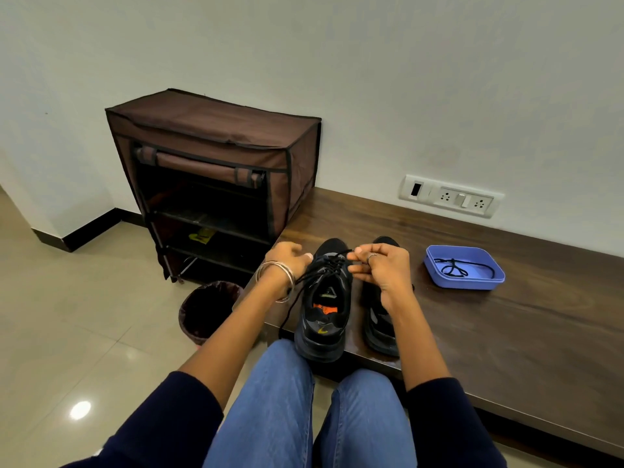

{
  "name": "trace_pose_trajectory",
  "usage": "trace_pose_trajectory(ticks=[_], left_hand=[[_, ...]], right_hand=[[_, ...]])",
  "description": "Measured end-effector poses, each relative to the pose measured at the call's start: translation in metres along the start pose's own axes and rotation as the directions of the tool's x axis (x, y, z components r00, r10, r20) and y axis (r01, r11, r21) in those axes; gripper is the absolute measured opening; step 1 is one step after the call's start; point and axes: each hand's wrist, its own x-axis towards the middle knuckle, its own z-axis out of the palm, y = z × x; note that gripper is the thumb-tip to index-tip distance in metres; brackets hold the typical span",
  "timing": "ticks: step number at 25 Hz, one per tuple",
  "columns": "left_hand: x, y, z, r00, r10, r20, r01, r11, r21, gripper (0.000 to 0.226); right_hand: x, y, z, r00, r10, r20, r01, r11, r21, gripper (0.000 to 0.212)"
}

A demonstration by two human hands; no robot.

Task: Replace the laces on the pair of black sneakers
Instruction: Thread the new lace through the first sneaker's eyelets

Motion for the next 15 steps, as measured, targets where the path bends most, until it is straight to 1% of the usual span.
trace_pose_trajectory(ticks=[1,2,3,4,6,8,9,10,11,12,13,15], left_hand=[[-0.003,0.007,0.002,0.98,0.196,-0.023,-0.194,0.977,0.085,0.041],[-0.007,0.015,0.003,0.934,0.358,-0.005,-0.356,0.929,0.098,0.034],[-0.01,0.021,0.004,0.893,0.448,0.024,-0.449,0.89,0.083,0.028],[-0.011,0.025,0.005,0.877,0.478,0.042,-0.48,0.874,0.075,0.021],[-0.011,0.027,0.007,0.895,0.446,0.014,-0.446,0.894,0.033,0.012],[-0.009,0.022,0.012,0.938,0.346,0.018,-0.345,0.938,-0.035,0.004],[-0.007,0.018,0.017,0.962,0.271,0.043,-0.27,0.962,-0.029,0.006],[-0.006,0.013,0.022,0.979,0.193,0.069,-0.195,0.981,0.009,0.012],[-0.004,0.008,0.027,0.988,0.125,0.086,-0.131,0.989,0.07,0.015],[-0.004,0.004,0.032,0.993,0.085,0.086,-0.097,0.984,0.148,0.014],[-0.004,0.001,0.037,0.994,0.081,0.067,-0.094,0.967,0.238,0.011],[-0.003,0.002,0.046,0.993,0.115,0.019,-0.113,0.912,0.395,0.01]], right_hand=[[0.001,0.0,0.008,0.999,-0.045,0.009,0.045,0.996,-0.073,0.008],[0.003,0.0,0.015,0.995,-0.095,0.019,0.096,0.986,-0.137,0.008],[0.005,0.0,0.021,0.99,-0.14,0.028,0.142,0.972,-0.186,0.01],[0.007,0.0,0.025,0.985,-0.171,0.03,0.173,0.961,-0.216,0.011],[0.01,0.004,0.028,0.984,-0.175,0.019,0.175,0.961,-0.215,0.015],[0.011,0.012,0.026,0.991,-0.137,-0.005,0.133,0.969,-0.209,0.015],[0.011,0.017,0.024,0.994,-0.11,-0.022,0.102,0.968,-0.229,0.014],[0.012,0.024,0.022,0.996,-0.078,-0.035,0.065,0.96,-0.274,0.012],[0.013,0.03,0.021,0.999,-0.044,-0.031,0.03,0.933,-0.359,0.01],[0.011,0.036,0.021,1.0,-0.014,-0.005,0.01,0.88,-0.475,0.008],[0.008,0.041,0.022,1.0,-0.002,0.031,0.02,0.81,-0.586,0.01],[0.002,0.046,0.025,0.996,-0.048,0.074,0.086,0.704,-0.705,0.014]])
